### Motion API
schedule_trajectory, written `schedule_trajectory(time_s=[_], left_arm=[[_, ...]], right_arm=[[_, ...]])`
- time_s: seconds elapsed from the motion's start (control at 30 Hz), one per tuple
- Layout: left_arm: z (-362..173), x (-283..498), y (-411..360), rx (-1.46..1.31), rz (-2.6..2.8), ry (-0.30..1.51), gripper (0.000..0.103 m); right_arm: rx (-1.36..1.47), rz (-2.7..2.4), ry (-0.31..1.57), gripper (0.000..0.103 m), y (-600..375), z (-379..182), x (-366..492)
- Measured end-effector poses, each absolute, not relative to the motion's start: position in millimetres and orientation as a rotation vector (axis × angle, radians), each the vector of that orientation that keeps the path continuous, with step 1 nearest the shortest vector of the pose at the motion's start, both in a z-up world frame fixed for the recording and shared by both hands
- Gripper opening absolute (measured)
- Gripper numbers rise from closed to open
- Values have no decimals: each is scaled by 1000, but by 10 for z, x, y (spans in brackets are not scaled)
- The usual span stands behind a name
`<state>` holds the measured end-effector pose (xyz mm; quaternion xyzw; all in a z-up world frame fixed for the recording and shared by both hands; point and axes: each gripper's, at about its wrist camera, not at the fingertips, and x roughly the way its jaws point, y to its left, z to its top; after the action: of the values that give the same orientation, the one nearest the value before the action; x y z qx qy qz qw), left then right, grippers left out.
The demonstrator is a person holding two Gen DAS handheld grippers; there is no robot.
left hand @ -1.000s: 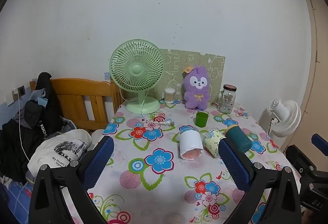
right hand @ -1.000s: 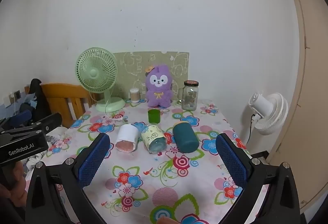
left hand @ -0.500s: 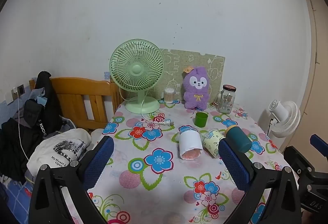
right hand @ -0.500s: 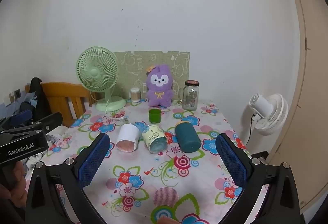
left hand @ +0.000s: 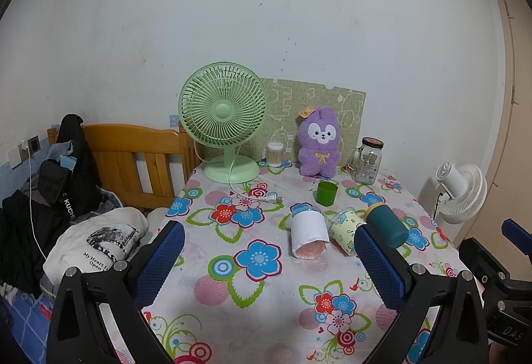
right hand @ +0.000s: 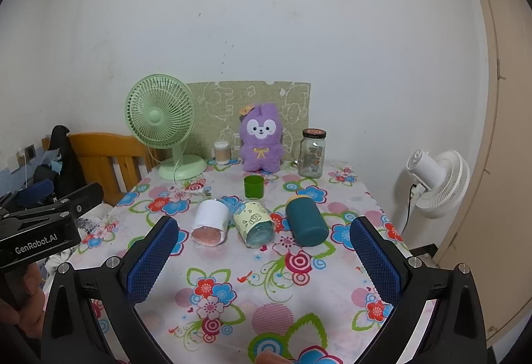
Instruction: Flip cup upside down
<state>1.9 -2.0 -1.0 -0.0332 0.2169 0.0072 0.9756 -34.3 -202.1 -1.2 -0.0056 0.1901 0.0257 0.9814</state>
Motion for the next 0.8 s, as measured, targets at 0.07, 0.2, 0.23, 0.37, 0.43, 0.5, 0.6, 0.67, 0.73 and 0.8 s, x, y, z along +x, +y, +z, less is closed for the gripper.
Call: schedule_trajectory(time_s=[0.07,0.2,0.23,0.37,0.43,0.5,0.6,0.67,0.73,0.8], left_arm=[[-26,28,-27,-67,15,436,103],[-31,27,-29,-68,16,436,103],[-31,25,-25,-69,14,436,103],[-27,-12,-9,-74,13,439,103],[-30,-8,2,-77,14,440,103],[-40,-10,11,-81,15,443,103],[-52,-12,27,-84,15,447,103],[-50,-5,26,-84,16,449,103],[-59,-6,29,-82,16,450,103],[-75,6,40,-82,18,456,103]], right_arm=[[-11,52,381,103,-2015,-8,-331],[-11,54,381,103,-2007,-10,-328],[-11,53,382,103,-2005,-2,-326],[-11,54,391,103,-1998,-9,-315],[-12,53,394,103,-1991,-10,-310],[-12,55,395,103,-1989,-11,-310],[-14,56,400,103,-1980,-19,-296],[-14,58,405,103,-1974,-25,-289],[-13,58,412,103,-1962,-38,-266],[-11,57,419,103,-1959,-48,-243]])
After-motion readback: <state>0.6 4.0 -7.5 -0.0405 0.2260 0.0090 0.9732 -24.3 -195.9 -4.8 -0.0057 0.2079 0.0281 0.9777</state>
